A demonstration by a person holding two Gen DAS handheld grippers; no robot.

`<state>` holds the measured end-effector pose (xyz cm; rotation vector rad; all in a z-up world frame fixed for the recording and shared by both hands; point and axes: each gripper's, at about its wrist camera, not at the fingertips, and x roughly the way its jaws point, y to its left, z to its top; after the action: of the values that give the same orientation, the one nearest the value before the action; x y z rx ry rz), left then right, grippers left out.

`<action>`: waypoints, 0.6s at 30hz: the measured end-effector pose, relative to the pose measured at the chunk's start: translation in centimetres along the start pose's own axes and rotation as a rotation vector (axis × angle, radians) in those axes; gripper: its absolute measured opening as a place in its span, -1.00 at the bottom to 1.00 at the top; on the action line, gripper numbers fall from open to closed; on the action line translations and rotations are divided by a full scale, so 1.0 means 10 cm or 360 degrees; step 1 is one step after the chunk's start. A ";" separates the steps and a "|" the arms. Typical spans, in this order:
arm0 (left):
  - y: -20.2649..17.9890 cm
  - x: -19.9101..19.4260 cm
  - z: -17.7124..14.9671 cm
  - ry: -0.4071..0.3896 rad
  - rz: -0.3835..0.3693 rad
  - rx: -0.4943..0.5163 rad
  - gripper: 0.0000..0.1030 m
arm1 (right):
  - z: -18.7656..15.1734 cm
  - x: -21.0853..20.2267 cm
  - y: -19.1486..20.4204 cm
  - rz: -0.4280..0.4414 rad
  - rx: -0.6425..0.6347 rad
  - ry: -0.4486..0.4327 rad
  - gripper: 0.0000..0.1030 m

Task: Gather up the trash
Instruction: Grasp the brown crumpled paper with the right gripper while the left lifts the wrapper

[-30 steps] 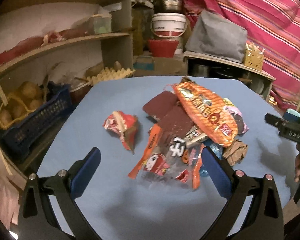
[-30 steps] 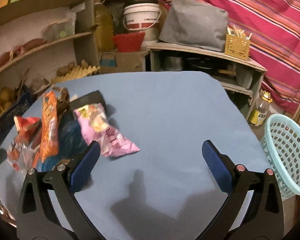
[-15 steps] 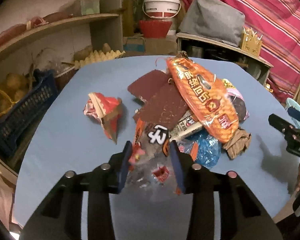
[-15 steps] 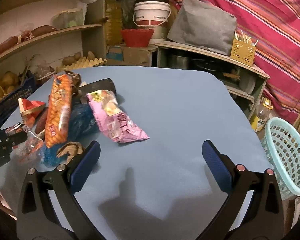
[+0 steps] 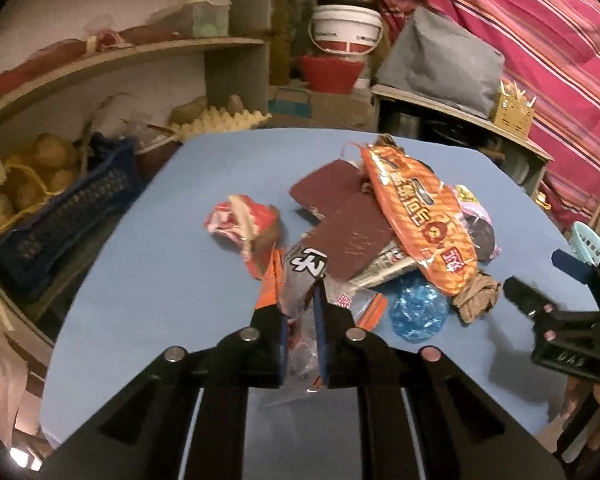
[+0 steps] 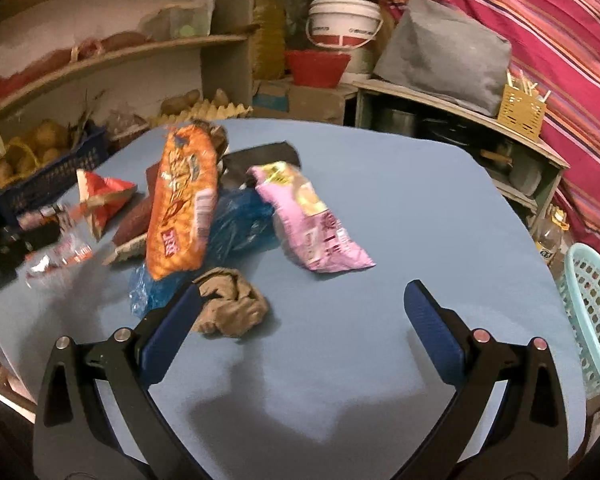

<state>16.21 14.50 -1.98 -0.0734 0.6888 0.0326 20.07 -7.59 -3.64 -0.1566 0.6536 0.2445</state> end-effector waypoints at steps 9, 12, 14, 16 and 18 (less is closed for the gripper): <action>0.11 -0.02 0.00 -0.0030 0.0074 -0.0038 -0.78 | 0.02 0.28 0.20 0.0026 -0.0016 0.0140 0.63; 0.08 -0.01 0.00 -0.0034 0.0098 -0.0024 -0.78 | 0.01 0.35 0.24 0.0127 -0.0015 0.0188 0.29; 0.07 0.00 0.00 -0.0031 0.0101 -0.0020 -0.78 | 0.00 0.34 0.24 0.0192 -0.0014 0.0190 0.04; 0.04 0.00 0.00 -0.0040 0.0105 -0.0014 -0.78 | 0.01 0.32 0.25 0.0226 -0.0035 0.0180 -0.20; -0.01 -0.01 0.02 -0.0044 0.0101 -0.0013 -0.78 | 0.02 0.27 0.22 0.0243 -0.0039 0.0165 -0.25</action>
<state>16.29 14.42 -1.78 -0.0590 0.6633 0.0975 21.65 -4.95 -5.30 -0.1439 0.7669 0.3933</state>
